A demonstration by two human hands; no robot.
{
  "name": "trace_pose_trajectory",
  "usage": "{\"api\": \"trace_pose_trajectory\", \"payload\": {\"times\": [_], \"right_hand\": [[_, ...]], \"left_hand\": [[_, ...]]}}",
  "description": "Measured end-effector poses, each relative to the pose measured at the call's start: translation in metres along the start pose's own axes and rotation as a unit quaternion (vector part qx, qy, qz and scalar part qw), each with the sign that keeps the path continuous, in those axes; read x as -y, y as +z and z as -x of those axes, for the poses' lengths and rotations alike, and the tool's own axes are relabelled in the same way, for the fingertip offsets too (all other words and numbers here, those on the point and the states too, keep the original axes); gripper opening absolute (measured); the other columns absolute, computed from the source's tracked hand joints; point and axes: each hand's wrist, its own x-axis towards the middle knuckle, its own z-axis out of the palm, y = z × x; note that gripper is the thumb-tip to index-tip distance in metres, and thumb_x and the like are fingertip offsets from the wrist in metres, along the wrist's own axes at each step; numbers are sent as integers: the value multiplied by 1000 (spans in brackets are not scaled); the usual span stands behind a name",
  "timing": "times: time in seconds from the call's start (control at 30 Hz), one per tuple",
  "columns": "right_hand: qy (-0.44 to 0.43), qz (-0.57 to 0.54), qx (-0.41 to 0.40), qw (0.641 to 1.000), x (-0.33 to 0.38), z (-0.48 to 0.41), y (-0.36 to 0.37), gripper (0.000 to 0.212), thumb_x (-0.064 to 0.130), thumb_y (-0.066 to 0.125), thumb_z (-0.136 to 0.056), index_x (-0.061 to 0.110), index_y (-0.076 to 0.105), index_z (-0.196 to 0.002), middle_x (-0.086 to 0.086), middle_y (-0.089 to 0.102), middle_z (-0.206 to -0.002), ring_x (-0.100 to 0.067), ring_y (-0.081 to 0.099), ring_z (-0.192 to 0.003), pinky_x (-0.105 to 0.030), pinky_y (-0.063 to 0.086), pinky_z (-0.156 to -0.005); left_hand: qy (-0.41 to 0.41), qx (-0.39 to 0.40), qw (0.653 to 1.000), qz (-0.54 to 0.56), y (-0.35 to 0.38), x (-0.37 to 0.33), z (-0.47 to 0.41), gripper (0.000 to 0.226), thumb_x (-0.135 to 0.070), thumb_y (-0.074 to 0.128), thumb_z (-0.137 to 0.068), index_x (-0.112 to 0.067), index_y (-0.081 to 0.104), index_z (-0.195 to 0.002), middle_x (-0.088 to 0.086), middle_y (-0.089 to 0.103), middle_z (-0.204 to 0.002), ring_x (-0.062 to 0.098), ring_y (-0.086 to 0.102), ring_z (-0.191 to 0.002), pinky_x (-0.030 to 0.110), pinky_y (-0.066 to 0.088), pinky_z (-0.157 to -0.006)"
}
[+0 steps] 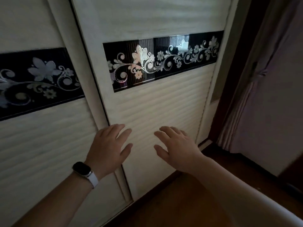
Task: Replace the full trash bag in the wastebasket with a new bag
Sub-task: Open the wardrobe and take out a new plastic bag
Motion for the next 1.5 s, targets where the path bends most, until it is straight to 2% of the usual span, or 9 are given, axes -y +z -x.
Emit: {"api": "trace_pose_trajectory", "payload": {"times": [0.3, 0.43, 0.57, 0.73, 0.9, 1.03, 1.2, 1.37, 1.5], "right_hand": [[-129, -11, -47, 990, -74, -132, -15, 51, 53, 33, -93, 25, 44, -134, 0, 49, -138, -22, 46, -126, -40, 40, -101], [-172, -39, -78, 981, -71, -175, -18, 50, 52, 35, -92, 25, 46, -133, -1, 50, -136, -22, 47, -125, -40, 41, -99], [-220, -63, -144, 963, -59, -215, -28, 48, 48, 42, -91, 20, 51, -129, -3, 54, -132, -23, 50, -120, -41, 45, -96], [-253, -85, -266, 926, -39, -262, -51, 43, 38, 52, -90, 15, 56, -127, -8, 51, -137, -27, 46, -125, -40, 37, -101], [-268, -73, -353, 893, -21, -305, -69, 45, 34, 56, -90, 12, 56, -129, -13, 48, -141, -31, 42, -131, -45, 33, -107], [-281, -44, -407, 868, -11, -335, -71, 48, 34, 59, -90, 9, 55, -130, -16, 45, -143, -34, 38, -135, -51, 32, -109], [-279, 3, -466, 839, -11, -363, -53, 56, 37, 62, -87, 15, 49, -136, -15, 35, -149, -35, 32, -139, -51, 24, -113], [-264, 42, -539, 799, -13, -389, -34, 64, 45, 53, -84, 19, 41, -141, -15, 34, -149, -35, 31, -140, -53, 23, -113], [-257, 49, -564, 784, -18, -397, -28, 66, 48, 47, -84, 18, 40, -142, -16, 34, -148, -32, 27, -142, -54, 24, -112]], "left_hand": [[-127, -65, 985, -92, -7, 25, -86, 47, -39, 48, -88, -14, 58, -127, 12, 54, -131, 31, 50, -117, 45, 38, -96], [-141, -91, 977, -129, -20, 42, -102, 44, -35, 53, -89, -13, 57, -127, 13, 52, -134, 32, 48, -121, 46, 38, -98], [-136, -141, 964, -177, -36, 68, -125, 45, -33, 53, -90, -10, 55, -129, 18, 47, -139, 36, 46, -126, 49, 37, -100], [-108, -238, 942, -210, -49, 105, -158, 52, -35, 55, -91, -9, 49, -135, 25, 39, -144, 41, 39, -132, 54, 36, -103], [-9, -323, 918, -232, -62, 137, -198, 56, -35, 62, -87, -10, 48, -135, 21, 33, -144, 42, 39, -131, 53, 37, -102], [33, -344, 904, -253, -69, 162, -218, 58, -39, 62, -84, -12, 50, -133, 21, 33, -144, 41, 36, -132, 55, 37, -102], [62, -374, 896, -231, -60, 175, -231, 63, -42, 61, -81, -13, 45, -134, 20, 30, -143, 43, 34, -132, 59, 37, -101], [77, -386, 894, -214, -53, 180, -238, 64, -43, 58, -81, -12, 43, -135, 21, 29, -144, 46, 34, -132, 63, 34, -101], [82, -388, 896, -200, -46, 179, -244, 65, -42, 57, -82, -12, 40, -137, 21, 28, -144, 45, 31, -134, 63, 34, -102]]}}
